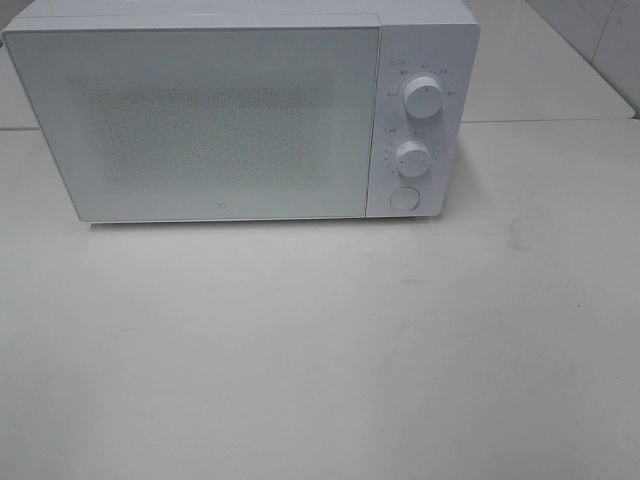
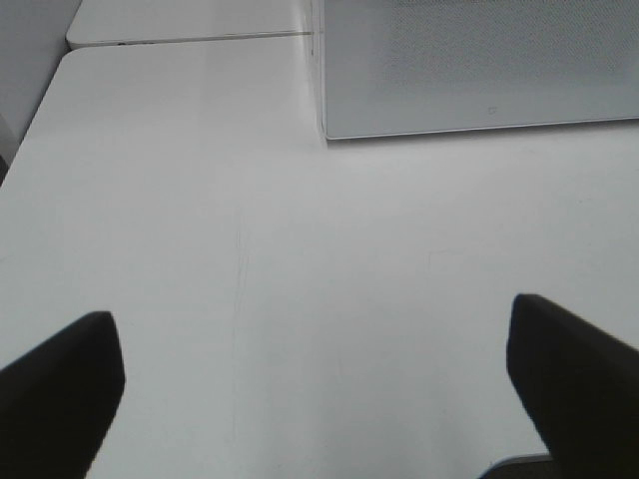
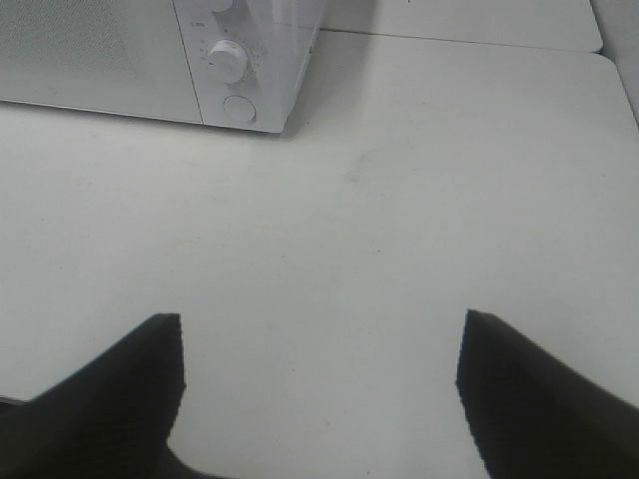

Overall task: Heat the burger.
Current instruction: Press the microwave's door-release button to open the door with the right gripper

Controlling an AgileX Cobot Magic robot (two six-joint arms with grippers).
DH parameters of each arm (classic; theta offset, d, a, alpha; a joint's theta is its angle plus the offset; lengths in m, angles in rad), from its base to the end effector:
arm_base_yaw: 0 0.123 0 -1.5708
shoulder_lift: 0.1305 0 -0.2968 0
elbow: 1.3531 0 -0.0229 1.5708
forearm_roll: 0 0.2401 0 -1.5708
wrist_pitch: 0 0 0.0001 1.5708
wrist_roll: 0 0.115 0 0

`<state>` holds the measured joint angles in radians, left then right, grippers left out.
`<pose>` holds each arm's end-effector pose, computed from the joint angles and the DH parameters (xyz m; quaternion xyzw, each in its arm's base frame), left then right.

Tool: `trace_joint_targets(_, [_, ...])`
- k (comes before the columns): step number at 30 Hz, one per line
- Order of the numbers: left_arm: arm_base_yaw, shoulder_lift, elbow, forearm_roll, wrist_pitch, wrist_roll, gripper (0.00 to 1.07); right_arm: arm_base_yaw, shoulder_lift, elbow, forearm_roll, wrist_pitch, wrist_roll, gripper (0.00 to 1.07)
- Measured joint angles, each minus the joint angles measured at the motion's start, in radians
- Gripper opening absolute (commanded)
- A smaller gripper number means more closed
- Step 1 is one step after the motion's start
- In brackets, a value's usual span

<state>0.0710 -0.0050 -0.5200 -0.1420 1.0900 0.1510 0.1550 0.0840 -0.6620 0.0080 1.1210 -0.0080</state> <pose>-0.0086 -0.0151 0.2647 0.0387 0.8513 -0.0129 0.5230 -0.0120 -0.0010 0.3017 -0.0695 0.8457 0.0428 0.5273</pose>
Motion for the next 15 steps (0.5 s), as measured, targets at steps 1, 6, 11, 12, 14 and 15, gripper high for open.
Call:
trace_joint_targets(1, [0.000, 0.000, 0.000, 0.000, 0.000, 0.000, 0.98, 0.000, 0.000, 0.000, 0.000, 0.000, 0.000, 0.76])
trace_joint_targets(6, [0.000, 0.000, 0.000, 0.000, 0.000, 0.000, 0.98, 0.000, -0.078, 0.091, 0.000, -0.029, 0.000, 0.76])
trace_joint_targets(11, [0.000, 0.000, 0.000, 0.000, 0.000, 0.000, 0.98, 0.000, -0.088, 0.160, 0.000, -0.097, 0.000, 0.76])
trace_joint_targets(12, [0.000, 0.000, 0.000, 0.000, 0.000, 0.000, 0.98, 0.000, -0.088, 0.161, 0.000, -0.104, 0.000, 0.76])
trace_joint_targets(14, [0.000, 0.000, 0.000, 0.000, 0.000, 0.000, 0.98, 0.000, -0.088, 0.163, 0.001, -0.109, 0.000, 0.76])
trace_joint_targets(15, [0.000, 0.000, 0.000, 0.000, 0.000, 0.000, 0.98, 0.000, -0.088, 0.163, 0.001, -0.110, 0.000, 0.76])
